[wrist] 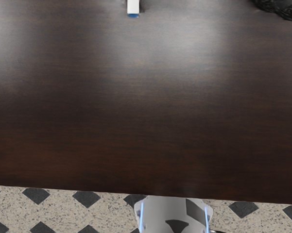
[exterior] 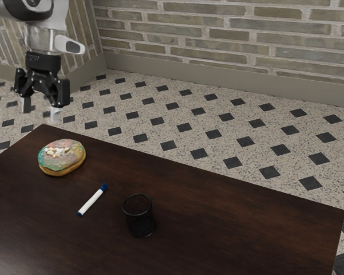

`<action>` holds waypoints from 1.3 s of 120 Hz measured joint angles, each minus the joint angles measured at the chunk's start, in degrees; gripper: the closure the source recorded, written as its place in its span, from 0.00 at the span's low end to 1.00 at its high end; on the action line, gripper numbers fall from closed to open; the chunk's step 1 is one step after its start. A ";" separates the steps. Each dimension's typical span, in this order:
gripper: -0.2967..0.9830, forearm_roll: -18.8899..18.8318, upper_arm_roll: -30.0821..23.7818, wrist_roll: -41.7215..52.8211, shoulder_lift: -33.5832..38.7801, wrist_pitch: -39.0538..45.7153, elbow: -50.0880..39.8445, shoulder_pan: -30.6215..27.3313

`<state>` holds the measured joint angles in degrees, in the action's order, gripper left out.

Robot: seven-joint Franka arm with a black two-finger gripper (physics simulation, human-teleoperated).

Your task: Put the marker into the pen holder.

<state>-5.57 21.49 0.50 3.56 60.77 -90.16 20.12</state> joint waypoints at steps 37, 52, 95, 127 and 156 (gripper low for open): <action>0.23 1.44 -0.65 0.03 0.77 23.21 -1.39 0.08; 0.23 0.52 -0.24 -0.27 1.05 24.37 -3.12 7.02; 0.23 -0.09 15.91 -0.62 -3.88 61.23 -45.98 4.02; 0.23 9.35 9.03 3.34 -13.89 73.67 -42.54 -0.02; 0.24 10.92 8.67 7.51 -11.55 76.00 -45.97 0.85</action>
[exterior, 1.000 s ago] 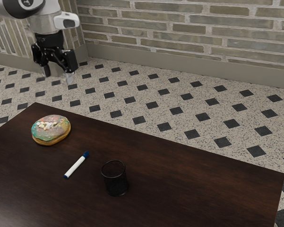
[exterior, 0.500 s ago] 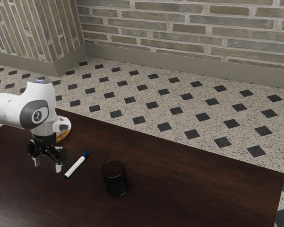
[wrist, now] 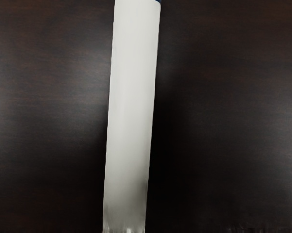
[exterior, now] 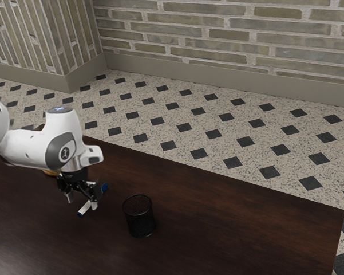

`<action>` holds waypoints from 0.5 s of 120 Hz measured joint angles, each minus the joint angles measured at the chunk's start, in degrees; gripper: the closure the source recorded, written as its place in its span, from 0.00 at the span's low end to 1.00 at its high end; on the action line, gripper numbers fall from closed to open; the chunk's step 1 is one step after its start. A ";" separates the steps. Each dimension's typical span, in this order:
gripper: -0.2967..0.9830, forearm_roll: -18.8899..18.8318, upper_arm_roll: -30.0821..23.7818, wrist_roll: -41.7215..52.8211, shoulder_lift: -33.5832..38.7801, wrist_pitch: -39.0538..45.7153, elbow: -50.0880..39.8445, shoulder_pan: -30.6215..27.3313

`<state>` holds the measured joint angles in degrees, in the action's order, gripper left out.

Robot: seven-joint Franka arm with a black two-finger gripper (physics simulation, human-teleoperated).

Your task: Put the marker into the pen holder.

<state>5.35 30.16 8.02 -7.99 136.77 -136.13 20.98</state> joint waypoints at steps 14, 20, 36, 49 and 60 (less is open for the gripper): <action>0.23 -3.07 -0.54 0.85 2.01 -2.23 0.39 -0.01; 0.23 -3.62 -0.65 1.15 2.21 -2.84 0.33 -0.13; 0.23 -3.84 -0.99 1.42 2.45 -4.04 0.05 -0.03; 0.24 -3.81 -1.07 1.08 2.34 -4.63 0.05 0.08; 0.25 -3.95 -1.07 0.67 2.59 -5.08 0.13 -0.17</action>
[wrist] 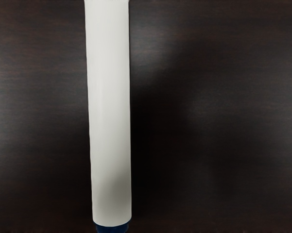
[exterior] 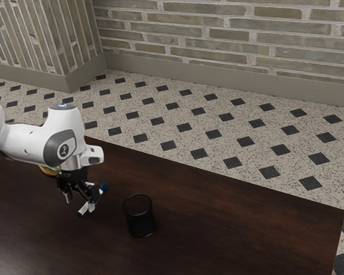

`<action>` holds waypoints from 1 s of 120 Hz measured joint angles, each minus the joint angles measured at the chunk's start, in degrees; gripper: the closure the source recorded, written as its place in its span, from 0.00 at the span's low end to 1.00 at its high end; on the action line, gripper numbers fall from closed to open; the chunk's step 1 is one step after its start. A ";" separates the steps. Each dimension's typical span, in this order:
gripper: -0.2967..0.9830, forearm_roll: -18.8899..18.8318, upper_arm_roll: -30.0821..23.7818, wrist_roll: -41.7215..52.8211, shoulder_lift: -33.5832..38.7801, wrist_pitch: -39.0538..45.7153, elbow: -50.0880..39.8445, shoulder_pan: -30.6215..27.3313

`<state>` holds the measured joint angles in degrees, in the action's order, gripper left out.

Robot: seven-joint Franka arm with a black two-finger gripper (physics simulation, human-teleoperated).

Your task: Put the marker into the pen holder.

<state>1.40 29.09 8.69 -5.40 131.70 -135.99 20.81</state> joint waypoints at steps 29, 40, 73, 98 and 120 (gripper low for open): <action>0.38 0.23 -0.28 -1.13 -3.82 3.96 0.04 -1.66; 0.41 1.24 -0.49 -1.41 -4.65 6.25 0.23 -1.74; 0.62 4.43 -1.14 -2.14 -5.00 9.25 -0.48 -1.79; 0.77 4.73 -1.13 -2.65 -5.00 9.74 -0.68 -1.79; 0.83 4.03 -0.98 -3.90 -4.27 9.06 -0.52 -1.76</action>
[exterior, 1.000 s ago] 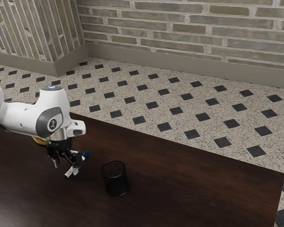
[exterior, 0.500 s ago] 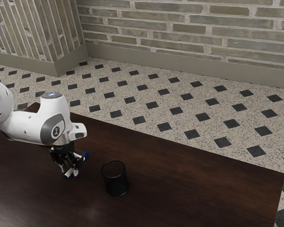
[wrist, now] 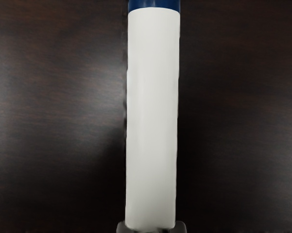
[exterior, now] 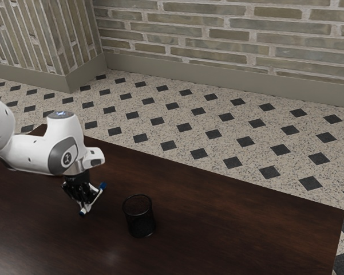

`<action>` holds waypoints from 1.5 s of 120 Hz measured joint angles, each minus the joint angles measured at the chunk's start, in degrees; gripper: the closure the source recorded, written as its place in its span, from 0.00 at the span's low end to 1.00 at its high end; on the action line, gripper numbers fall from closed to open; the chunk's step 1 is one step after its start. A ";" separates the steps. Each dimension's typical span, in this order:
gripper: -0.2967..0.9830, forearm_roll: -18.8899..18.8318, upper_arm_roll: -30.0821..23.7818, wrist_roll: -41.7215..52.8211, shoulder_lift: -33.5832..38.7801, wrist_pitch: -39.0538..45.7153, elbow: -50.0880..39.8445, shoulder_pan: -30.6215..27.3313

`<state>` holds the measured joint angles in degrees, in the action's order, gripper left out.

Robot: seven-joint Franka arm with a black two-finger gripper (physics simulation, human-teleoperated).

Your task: Put the marker into the pen holder.

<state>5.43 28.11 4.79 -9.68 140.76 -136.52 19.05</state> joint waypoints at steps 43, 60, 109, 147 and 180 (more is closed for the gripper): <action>0.85 -3.50 0.22 -2.61 10.11 -8.61 1.44 0.16; 0.85 -6.98 -2.45 -3.74 12.41 -16.21 6.84 -1.71; 0.85 -13.96 -11.21 -6.05 8.91 -43.42 23.88 8.38; 0.83 -14.82 -13.73 -6.88 6.90 -53.76 26.64 16.66; 0.82 -14.30 -13.60 -7.61 5.10 -56.32 27.27 9.30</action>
<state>-8.87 14.51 -2.82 -4.58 84.44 -109.24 28.35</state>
